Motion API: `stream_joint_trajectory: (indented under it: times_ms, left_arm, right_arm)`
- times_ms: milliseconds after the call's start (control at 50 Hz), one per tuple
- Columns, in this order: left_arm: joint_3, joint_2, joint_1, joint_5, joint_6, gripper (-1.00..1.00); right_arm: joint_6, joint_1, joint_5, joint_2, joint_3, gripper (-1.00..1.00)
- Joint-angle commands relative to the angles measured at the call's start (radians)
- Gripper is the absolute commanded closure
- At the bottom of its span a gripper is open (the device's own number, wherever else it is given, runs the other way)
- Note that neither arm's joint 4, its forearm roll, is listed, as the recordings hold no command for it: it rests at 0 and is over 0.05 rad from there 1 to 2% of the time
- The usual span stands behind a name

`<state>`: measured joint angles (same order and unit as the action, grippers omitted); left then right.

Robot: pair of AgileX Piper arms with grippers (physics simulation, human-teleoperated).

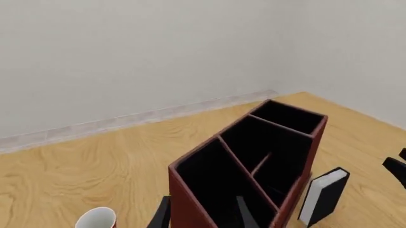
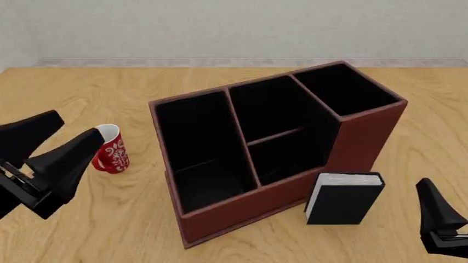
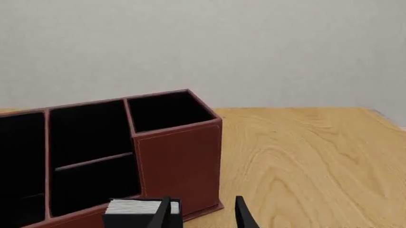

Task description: Pick up the book and place it in the back compartment of the caddy.

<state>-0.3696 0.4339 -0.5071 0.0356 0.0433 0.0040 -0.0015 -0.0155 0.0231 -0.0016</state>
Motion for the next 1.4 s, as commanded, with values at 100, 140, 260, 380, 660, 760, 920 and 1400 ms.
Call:
stream_joint_trajectory:
  times_ms: [100,140,260,380,660,760,920,1400]
  left_arm:
    - [-0.036,0.136,-0.128,0.073,0.004,-1.0]
    - [-0.034,0.194,-0.108,0.098,-0.033,-1.0]
    - [-0.077,0.269,-0.17,0.124,-0.019,-1.0]
    - [-0.134,0.331,-0.22,0.118,-0.02,-1.0]
    - [-0.185,0.455,-0.302,0.154,-0.049,-1.0]
    - [-0.208,0.528,-0.358,0.158,-0.024,-1.0]
    - [-0.23,0.607,-0.418,0.18,-0.025,-1.0]
    - [-0.339,0.77,-0.494,0.171,-0.039,-1.0]
  right_arm:
    - [0.0,0.0,0.008,-0.008,-0.001,-1.0]
    - [0.008,-0.001,0.001,0.008,-0.001,-1.0]
    - [0.005,-0.001,-0.005,0.009,0.0,-1.0]
    - [-0.008,0.0,0.01,-0.018,-0.001,-1.0]
    - [-0.009,0.0,0.01,-0.019,-0.001,-1.0]
    - [0.004,-0.001,0.003,0.001,-0.001,-1.0]
    - [0.004,-0.001,-0.002,0.006,0.0,-1.0]
    - [0.004,-0.002,-0.001,0.004,0.0,-1.0]
